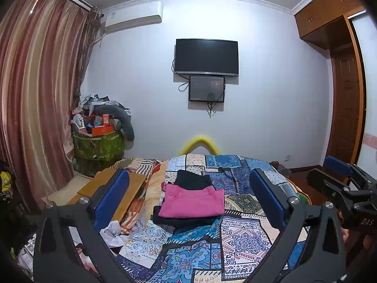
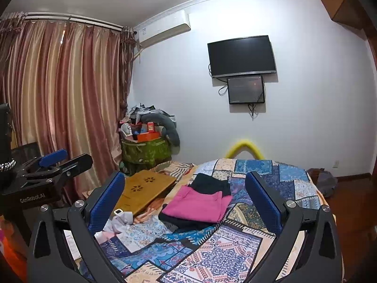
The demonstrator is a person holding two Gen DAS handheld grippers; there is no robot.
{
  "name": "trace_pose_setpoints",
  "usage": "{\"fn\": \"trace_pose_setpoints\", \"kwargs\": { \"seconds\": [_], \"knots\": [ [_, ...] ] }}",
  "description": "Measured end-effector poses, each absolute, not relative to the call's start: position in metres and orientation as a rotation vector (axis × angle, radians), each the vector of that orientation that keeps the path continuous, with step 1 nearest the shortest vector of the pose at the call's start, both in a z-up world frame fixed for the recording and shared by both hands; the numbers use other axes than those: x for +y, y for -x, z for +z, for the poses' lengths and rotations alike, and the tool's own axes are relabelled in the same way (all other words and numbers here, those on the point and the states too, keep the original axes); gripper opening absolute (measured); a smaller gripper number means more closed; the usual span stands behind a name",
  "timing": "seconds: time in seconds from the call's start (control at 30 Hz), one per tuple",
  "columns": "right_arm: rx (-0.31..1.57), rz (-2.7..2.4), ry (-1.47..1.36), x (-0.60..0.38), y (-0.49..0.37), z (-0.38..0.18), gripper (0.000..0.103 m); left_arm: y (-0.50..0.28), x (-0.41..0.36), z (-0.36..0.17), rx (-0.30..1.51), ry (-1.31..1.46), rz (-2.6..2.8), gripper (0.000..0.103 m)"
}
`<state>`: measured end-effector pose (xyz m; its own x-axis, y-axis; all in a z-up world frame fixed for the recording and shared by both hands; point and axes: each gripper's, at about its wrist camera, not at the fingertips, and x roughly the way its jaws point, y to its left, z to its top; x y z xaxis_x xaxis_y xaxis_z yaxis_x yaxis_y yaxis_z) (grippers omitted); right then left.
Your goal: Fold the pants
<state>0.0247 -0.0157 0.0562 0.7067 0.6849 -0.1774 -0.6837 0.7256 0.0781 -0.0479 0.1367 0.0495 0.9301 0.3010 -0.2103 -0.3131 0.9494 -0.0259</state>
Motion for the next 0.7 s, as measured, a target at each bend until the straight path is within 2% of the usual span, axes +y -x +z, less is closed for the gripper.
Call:
{"fn": "trace_pose_setpoints", "kwargs": {
  "seconds": [0.7],
  "knots": [
    [0.234,0.722,-0.001,-0.022,-0.023,0.05,0.102,0.031,0.143,0.036,0.253,0.083,0.302,0.103]
  ]
}}
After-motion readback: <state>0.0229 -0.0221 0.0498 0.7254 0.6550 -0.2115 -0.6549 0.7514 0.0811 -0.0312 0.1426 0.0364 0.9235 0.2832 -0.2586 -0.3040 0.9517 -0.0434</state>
